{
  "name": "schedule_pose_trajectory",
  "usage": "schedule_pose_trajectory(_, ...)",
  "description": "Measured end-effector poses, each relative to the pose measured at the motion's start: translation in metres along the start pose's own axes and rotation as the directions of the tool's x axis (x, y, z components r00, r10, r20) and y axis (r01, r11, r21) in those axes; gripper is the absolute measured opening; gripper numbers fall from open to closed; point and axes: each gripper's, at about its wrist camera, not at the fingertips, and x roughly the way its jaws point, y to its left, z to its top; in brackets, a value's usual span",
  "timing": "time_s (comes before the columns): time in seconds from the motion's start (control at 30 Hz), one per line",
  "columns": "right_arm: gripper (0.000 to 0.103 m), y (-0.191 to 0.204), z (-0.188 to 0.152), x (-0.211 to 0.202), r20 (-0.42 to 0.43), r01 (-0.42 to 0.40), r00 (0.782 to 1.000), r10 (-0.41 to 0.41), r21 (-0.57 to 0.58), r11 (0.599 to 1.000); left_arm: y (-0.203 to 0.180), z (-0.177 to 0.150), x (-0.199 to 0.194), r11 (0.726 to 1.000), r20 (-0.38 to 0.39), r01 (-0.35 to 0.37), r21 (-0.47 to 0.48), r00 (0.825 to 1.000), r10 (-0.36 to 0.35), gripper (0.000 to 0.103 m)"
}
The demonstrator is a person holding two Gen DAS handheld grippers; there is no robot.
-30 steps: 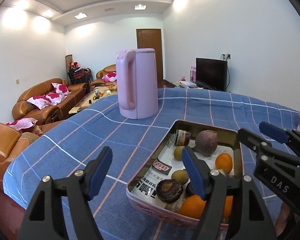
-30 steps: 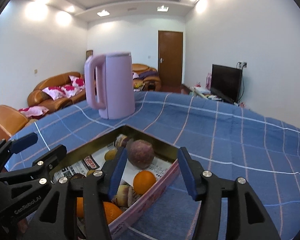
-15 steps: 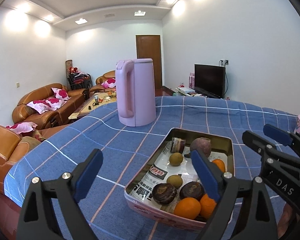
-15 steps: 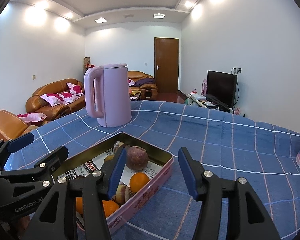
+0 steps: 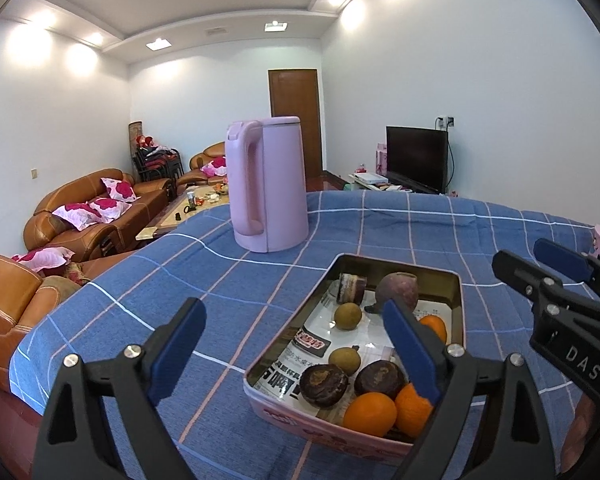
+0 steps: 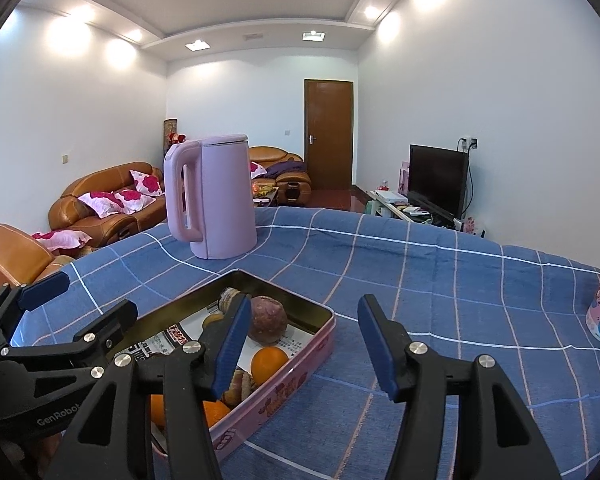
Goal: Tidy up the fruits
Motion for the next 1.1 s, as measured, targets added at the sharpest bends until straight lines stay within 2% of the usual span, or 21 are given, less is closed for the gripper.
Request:
schedule_pose_trajectory(0.73, 0.058, -0.007, -0.004, -0.008, 0.009, 0.025, 1.000, -0.025, 0.000, 1.000, -0.010, 0.001, -0.006, 1.000, 0.007, 0.029, 0.008, 1.000, -0.029, 0.094)
schedule_pose_trajectory(0.83, 0.058, -0.011, -0.005, -0.011, 0.014, 0.032, 0.999, -0.033, 0.007, 0.999, -0.010, 0.002, -0.009, 1.000, 0.022, 0.026, 0.001, 0.999, -0.026, 0.101)
schedule_pose_trajectory(1.1, 0.058, -0.017, -0.008, -0.016, 0.019, 0.041, 0.999, -0.041, 0.017, 0.999, -0.015, 0.001, -0.007, 1.000, 0.012, 0.028, -0.004, 1.000, -0.028, 0.103)
